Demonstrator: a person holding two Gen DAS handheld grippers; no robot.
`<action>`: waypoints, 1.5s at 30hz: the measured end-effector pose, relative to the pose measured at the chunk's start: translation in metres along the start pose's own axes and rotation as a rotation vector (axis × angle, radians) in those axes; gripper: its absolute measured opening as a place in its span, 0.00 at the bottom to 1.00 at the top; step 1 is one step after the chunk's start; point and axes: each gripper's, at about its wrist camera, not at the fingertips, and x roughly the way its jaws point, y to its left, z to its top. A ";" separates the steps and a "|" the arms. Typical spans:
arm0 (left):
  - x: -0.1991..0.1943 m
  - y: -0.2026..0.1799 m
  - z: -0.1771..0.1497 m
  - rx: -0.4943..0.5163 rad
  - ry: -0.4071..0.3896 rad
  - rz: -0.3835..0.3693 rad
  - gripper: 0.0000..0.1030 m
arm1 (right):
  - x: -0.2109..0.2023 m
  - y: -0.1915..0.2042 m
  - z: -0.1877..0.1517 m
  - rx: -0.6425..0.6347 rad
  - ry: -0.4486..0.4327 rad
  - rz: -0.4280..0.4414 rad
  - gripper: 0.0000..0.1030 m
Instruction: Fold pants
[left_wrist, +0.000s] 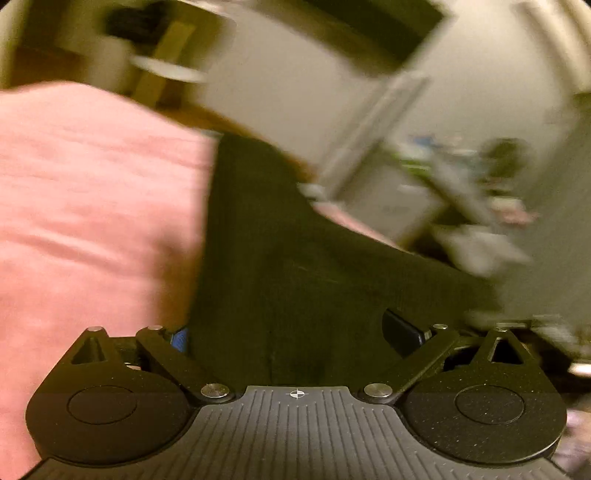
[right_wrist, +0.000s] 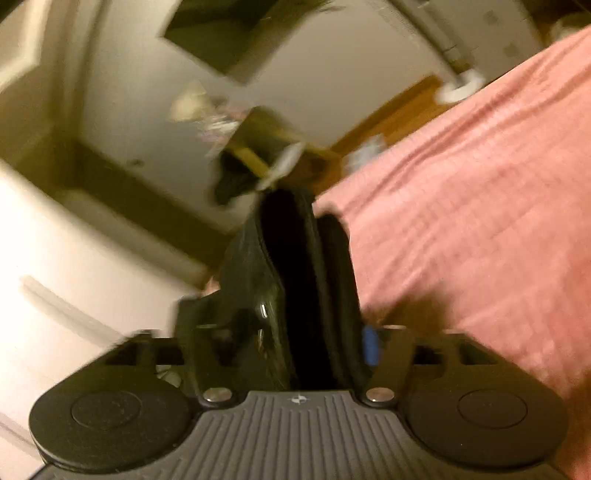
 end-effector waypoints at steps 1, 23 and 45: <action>-0.001 0.006 -0.002 -0.007 -0.004 0.049 0.98 | -0.004 -0.001 -0.002 -0.012 -0.026 -0.018 0.81; -0.039 -0.035 -0.165 0.229 0.191 0.220 1.00 | -0.044 0.034 -0.185 -0.388 0.050 -0.481 0.96; -0.092 -0.034 -0.183 0.209 0.033 0.328 1.00 | -0.069 0.092 -0.229 -0.701 -0.005 -0.471 0.96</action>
